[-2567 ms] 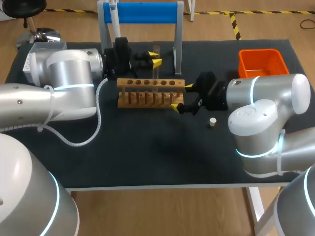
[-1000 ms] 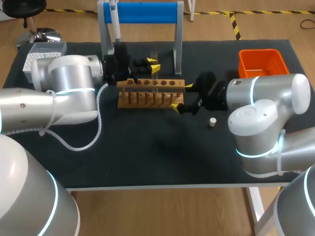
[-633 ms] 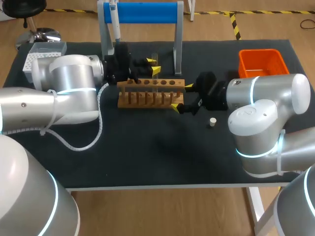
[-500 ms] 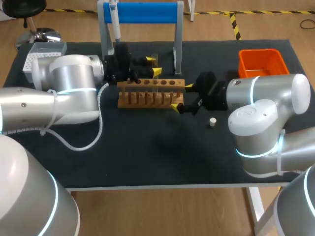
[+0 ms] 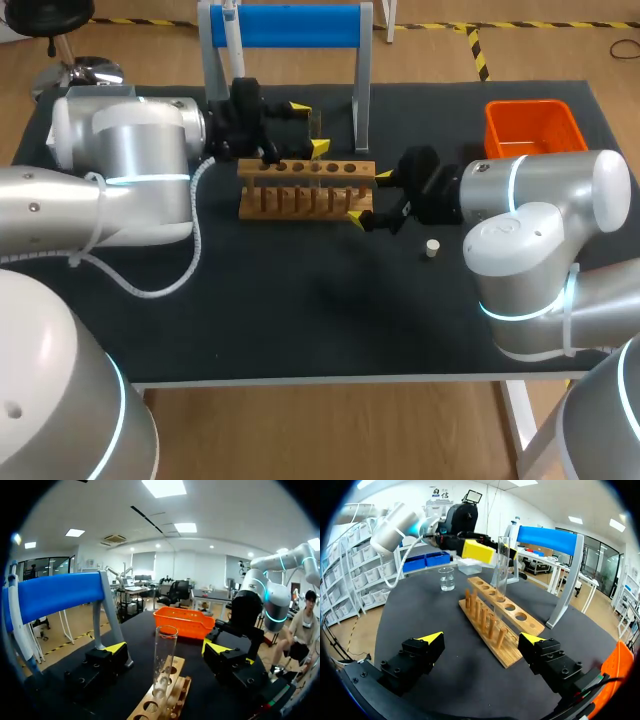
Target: Invert the test tube, pick up the pipette, mount the tip to pipette, aspirate from beaker and dispense into the tube, eject the tip, return the pipette, and cap with the stopper.
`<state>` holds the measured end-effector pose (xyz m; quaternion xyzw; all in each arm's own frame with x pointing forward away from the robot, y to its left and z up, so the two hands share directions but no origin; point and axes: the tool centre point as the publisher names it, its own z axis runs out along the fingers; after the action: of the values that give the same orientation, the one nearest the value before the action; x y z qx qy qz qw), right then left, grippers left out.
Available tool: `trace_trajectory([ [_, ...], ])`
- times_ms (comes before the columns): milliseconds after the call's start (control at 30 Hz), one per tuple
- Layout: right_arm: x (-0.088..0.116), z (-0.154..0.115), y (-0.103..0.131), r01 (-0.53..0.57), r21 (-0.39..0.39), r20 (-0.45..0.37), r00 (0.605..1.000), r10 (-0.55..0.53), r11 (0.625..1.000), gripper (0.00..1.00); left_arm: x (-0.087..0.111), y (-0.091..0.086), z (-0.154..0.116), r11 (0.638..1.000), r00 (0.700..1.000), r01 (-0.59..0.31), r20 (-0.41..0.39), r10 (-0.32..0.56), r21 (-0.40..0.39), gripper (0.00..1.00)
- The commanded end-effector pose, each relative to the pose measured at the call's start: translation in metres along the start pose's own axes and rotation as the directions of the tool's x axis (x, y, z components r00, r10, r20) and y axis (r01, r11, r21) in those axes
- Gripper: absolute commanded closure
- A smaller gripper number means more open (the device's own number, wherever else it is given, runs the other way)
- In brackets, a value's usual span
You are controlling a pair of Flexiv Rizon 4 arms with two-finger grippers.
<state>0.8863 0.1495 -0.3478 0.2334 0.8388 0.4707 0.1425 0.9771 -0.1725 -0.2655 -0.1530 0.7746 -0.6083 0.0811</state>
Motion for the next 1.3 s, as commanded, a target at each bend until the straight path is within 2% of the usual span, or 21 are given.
trace_trajectory([
  [33,0.000,0.000,0.000,0.000,0.000,0.000,1.000,0.000,1.000,0.00,0.005,-0.014,-0.036,0.996,1.000,-0.005,0.016,0.007,-0.090,0.00],
  [233,0.000,0.000,0.000,0.000,0.000,0.000,1.000,0.000,1.000,0.00,0.009,-0.018,-0.096,0.981,0.996,0.061,0.069,-0.049,-0.185,0.00],
  [300,0.000,0.000,0.000,0.000,0.000,0.000,1.000,0.000,1.000,0.00,0.014,-0.018,-0.115,0.967,0.995,0.077,0.080,-0.059,-0.241,0.00],
  [1067,0.000,0.000,0.000,0.000,0.000,0.000,1.000,0.000,1.000,0.00,0.014,-0.018,-0.115,0.967,0.995,0.077,0.080,-0.059,-0.241,0.00],
  [1300,0.000,0.000,0.000,0.000,0.000,0.000,1.000,0.000,1.000,0.00,-0.017,0.001,-0.164,0.952,0.960,0.163,0.264,-0.093,-0.257,0.00],
])
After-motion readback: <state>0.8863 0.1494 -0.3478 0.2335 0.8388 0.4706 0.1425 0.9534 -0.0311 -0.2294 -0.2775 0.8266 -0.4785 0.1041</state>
